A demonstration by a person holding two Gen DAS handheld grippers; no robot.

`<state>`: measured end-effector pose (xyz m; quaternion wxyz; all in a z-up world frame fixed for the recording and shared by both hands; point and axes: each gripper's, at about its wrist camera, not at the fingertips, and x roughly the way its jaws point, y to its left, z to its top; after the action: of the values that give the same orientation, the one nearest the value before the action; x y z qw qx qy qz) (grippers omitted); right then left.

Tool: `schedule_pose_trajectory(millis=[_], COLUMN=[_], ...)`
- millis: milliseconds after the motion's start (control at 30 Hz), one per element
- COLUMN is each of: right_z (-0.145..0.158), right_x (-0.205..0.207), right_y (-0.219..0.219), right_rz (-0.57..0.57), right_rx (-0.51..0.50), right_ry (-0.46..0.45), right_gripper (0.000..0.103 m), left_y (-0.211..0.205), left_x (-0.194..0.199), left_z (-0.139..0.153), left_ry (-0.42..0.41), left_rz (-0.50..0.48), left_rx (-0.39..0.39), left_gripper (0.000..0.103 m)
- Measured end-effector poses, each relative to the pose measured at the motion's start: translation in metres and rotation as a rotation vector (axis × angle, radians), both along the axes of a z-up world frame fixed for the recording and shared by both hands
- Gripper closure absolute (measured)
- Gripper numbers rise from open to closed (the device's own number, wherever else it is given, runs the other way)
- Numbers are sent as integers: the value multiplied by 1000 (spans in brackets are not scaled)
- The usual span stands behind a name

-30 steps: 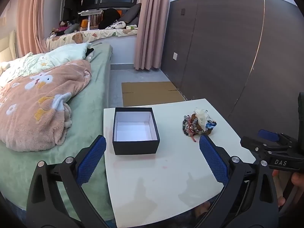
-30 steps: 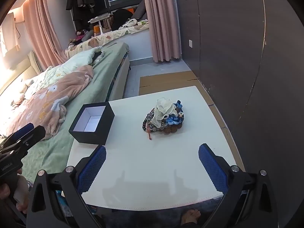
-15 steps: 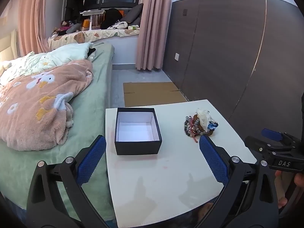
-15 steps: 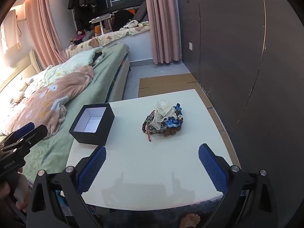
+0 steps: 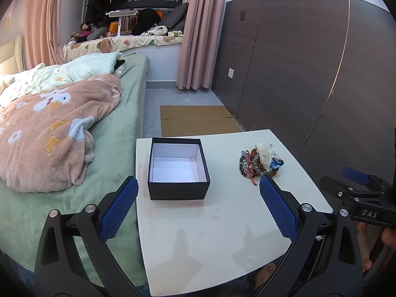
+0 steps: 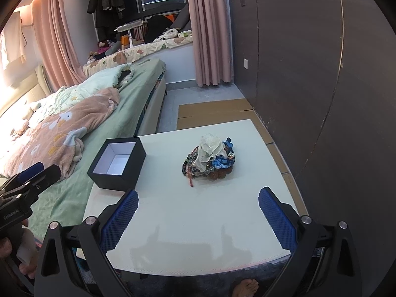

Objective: Organize jewelry

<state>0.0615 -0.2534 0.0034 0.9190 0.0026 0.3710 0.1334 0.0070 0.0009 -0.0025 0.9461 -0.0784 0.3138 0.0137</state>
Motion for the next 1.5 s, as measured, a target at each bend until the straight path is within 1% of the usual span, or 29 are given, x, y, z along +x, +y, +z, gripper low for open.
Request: schedule_pose_trajectory(millis=[133,633,900,1200,1300,1500], right_z=[0,6,6,8,9,7], right_x=[0,-5,-2,-5,-8,-7], right_y=[1,-2,-7,-2,-2,1], right_rz=[-1,5,1,10,13,16], right_rx=[-9,-10,-5,-25,-22,-18], right_ry=[-3,-20,-20,-25,-31,-28], right_gripper=[7,7,7,7,7,7], left_y=[2,0,0,0,-2,-1], left_x=[1,2,1,0,1,2], left_z=[-6,-9,-8,-7,-7,-4], left_ry=[4,-4,-5,-7,-8,-14], left_rz=[1,2,2,3,8,16], left_rx=[-2,3,3,2,12,7], left_gripper=[5,5,5,5,5,5])
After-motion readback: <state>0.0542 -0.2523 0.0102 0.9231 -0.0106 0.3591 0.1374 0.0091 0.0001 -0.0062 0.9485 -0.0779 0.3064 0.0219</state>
